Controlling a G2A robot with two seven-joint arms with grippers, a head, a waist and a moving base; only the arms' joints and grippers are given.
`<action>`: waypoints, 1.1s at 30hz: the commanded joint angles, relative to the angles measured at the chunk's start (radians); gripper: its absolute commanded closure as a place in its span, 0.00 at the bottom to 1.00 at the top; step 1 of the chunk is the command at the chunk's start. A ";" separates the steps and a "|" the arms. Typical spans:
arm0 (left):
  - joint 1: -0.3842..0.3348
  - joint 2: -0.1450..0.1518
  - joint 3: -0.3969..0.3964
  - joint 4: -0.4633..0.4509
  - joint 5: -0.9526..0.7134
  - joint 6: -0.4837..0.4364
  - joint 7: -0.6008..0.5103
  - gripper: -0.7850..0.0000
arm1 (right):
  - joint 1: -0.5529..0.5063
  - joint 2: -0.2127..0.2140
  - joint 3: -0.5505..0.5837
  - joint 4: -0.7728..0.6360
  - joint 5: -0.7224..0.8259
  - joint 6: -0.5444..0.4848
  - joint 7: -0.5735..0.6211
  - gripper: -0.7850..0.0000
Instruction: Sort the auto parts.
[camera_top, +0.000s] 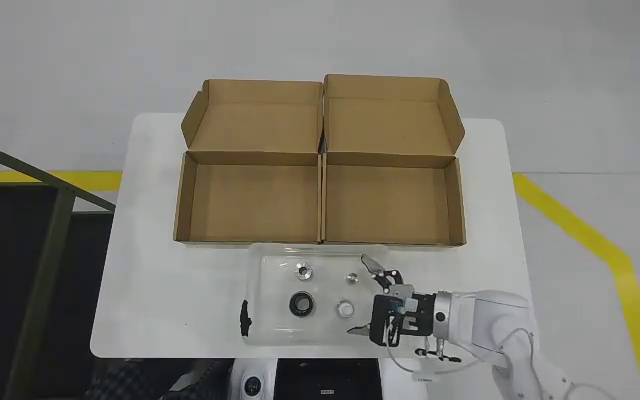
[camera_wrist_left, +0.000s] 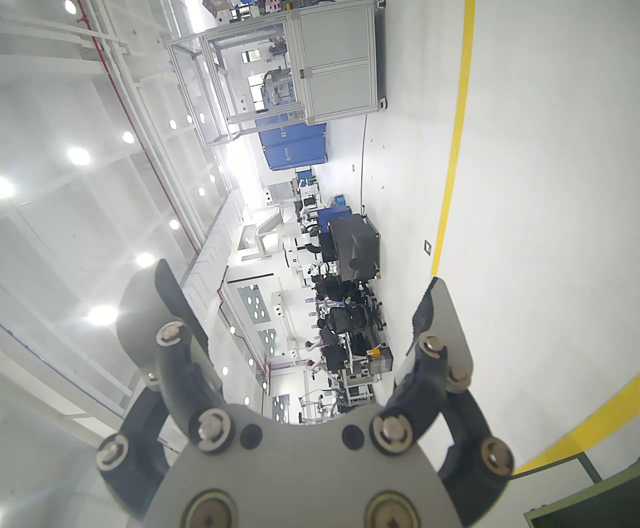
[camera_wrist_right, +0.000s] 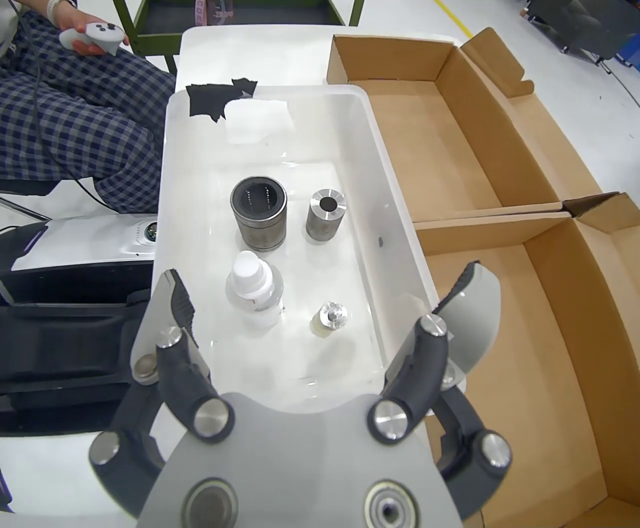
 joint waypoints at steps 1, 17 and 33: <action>0.000 0.000 0.000 0.000 0.000 0.000 0.000 0.00 | 0.006 0.001 -0.012 0.007 0.001 0.004 0.014 0.00; 0.000 0.000 0.000 0.000 0.000 0.000 0.000 0.00 | 0.055 0.006 -0.095 0.041 0.023 0.041 0.132 0.25; 0.000 0.000 0.000 0.000 0.000 0.000 0.000 0.00 | 0.072 0.020 -0.140 0.068 0.027 0.027 0.167 0.55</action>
